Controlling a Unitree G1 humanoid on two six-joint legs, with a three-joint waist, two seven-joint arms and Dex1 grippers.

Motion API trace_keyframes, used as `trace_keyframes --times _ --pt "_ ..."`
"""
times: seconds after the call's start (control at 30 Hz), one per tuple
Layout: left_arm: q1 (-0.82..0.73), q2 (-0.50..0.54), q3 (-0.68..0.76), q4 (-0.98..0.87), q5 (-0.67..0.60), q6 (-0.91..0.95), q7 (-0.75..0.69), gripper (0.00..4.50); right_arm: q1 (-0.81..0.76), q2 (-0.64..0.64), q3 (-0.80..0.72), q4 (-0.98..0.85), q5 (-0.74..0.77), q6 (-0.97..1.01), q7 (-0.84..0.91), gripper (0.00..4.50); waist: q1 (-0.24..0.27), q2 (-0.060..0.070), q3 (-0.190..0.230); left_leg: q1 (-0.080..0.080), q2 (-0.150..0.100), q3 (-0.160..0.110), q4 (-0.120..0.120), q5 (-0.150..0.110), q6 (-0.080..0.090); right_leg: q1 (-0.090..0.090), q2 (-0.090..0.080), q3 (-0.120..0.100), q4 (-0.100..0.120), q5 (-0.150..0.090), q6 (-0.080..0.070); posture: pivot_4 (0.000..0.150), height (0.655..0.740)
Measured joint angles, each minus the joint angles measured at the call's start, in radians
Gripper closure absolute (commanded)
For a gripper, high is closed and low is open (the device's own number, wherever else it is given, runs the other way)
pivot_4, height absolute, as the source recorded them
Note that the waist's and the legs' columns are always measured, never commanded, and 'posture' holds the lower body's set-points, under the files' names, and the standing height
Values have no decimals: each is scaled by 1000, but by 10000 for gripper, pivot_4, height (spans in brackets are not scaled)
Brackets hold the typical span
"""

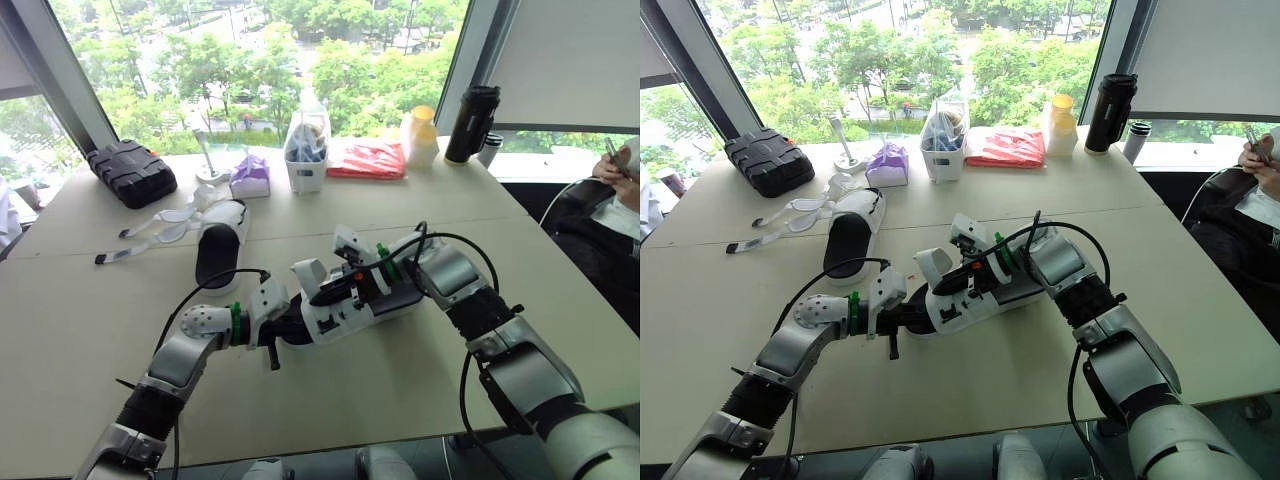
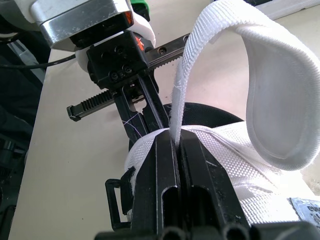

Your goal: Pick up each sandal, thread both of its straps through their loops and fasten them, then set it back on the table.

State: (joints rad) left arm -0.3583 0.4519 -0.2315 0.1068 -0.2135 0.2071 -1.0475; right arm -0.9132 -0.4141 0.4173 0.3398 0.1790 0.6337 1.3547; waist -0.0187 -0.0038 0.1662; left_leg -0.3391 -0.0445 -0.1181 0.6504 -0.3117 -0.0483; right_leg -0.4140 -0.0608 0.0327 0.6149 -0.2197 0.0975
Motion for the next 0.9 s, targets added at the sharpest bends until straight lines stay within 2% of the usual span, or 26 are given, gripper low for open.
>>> trace_keyframes --times 0.8,0.9 --pt "-6 0 -2 8 0 -5 -4 45000 147 -113 53 -257 -39 -111 46 44742 1 0 0 0 1 0 -1 0 0 0 -1 0 -1 -3 5 1500 7400" --pt "-6 0 -1 7 0 -7 -3 45000 151 -115 53 -267 -44 -118 36 35855 1 0 0 0 1 0 -1 0 0 0 -1 0 -1 -3 5 1500 7400"
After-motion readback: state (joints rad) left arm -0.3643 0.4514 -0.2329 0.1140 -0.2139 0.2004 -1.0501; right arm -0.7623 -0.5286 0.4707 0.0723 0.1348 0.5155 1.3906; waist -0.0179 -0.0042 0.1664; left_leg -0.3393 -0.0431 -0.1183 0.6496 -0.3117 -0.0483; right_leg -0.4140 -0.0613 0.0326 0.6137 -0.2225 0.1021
